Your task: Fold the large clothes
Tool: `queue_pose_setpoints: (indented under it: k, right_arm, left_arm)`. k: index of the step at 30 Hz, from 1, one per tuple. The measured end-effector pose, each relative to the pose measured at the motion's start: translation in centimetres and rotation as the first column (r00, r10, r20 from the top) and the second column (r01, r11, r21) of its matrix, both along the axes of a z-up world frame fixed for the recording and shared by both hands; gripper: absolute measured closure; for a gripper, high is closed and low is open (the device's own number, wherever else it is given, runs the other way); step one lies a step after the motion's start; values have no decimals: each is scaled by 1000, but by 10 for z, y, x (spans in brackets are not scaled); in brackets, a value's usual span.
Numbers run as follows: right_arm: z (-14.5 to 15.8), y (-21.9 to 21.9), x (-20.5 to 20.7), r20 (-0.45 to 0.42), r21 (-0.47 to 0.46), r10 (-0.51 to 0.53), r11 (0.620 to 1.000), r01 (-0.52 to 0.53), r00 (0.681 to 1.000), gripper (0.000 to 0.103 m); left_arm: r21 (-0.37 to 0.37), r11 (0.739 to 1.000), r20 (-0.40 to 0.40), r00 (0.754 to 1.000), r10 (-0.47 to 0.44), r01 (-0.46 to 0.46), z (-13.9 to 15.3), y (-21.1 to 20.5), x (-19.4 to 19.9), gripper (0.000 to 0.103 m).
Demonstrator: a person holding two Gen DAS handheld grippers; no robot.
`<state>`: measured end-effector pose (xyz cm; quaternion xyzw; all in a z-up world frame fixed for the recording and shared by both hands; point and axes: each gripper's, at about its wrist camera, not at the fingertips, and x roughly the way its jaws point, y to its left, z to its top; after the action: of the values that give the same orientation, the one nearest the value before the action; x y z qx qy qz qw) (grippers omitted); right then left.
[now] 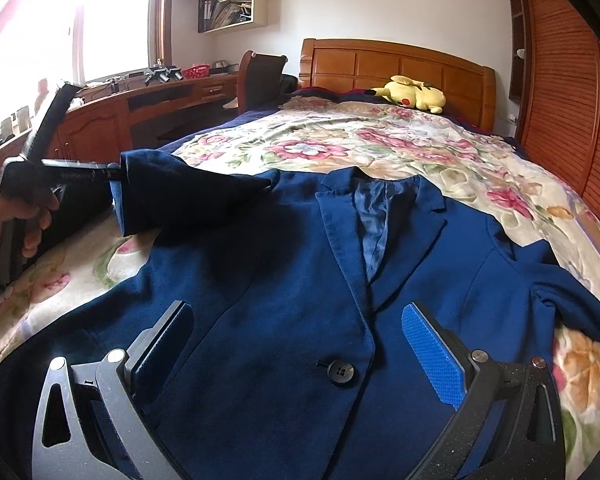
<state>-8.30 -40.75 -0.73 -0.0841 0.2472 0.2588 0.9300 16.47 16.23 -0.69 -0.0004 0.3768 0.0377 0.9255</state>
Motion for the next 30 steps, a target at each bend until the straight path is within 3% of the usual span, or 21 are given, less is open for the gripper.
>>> queue_pose_setpoints:
  k: [3,10,21,23,28,30]
  right_arm:
    - [0,1,-1,0,-4,4,1000,-4,1000,0]
    - [0,1,-1,-2,-6,5,1000,-5,1000,0]
    - [-1,4,-1,-3,-12,6,1000,-6,1000,0]
    - [-1,4,-1,-5,-10,7,1000,-7,1000,0]
    - [-1,3,-1,-8,-9,11,1000,-12,1000,0]
    - [-1,3,0,-9,-8,14,1000,-14,1000,0]
  left_arm:
    - [35,999,-21,999,33,-32,-14,4,2,40]
    - [18,998,4,998,63,-64,-24,10,-11,48]
    - [5,996,-34,995,93,-93,-36,12,1,49]
    - [5,995,-50,994,102,-102,-39,14,9,56]
    - [-10,993,-84,989,120,-122,-48,18,17,61]
    - [-15,993,-92,989,114,-116,-52,17,18,76]
